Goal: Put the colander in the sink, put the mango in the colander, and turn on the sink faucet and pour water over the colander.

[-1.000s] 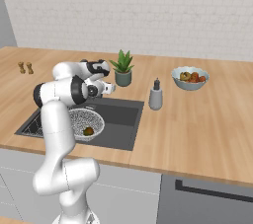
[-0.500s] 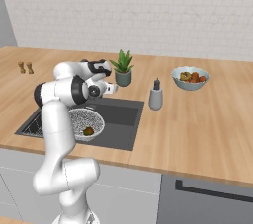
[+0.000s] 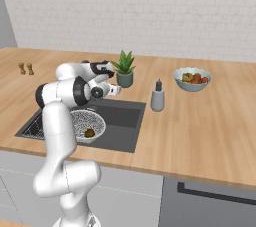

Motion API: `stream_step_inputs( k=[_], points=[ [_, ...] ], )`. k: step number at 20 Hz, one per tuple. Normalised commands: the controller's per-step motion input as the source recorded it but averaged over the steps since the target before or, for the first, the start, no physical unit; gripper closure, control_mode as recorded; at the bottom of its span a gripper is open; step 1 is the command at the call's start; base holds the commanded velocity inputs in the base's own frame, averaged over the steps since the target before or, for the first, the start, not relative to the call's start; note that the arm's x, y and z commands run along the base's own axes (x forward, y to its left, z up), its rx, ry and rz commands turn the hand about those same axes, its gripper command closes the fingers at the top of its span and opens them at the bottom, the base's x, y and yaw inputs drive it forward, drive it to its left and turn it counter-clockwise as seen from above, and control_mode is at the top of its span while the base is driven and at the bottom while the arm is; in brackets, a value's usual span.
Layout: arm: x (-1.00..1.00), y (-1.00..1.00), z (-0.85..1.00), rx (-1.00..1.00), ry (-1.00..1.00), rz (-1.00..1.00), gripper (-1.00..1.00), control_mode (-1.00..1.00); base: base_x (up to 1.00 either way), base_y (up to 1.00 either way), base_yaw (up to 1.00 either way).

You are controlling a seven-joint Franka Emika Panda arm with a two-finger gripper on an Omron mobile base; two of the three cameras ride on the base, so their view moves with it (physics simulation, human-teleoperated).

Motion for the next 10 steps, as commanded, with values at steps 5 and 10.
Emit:
stream_step_inputs(
  k=[5,10],
  points=[
    [0.00,-0.87,0.00,0.03,0.00,0.00,-1.00,-1.00,0.00,0.00,0.00],
    [0.00,-0.78,0.00,0.02,0.00,0.00,-1.00,-1.00,0.00,0.00,0.00]
  ],
)
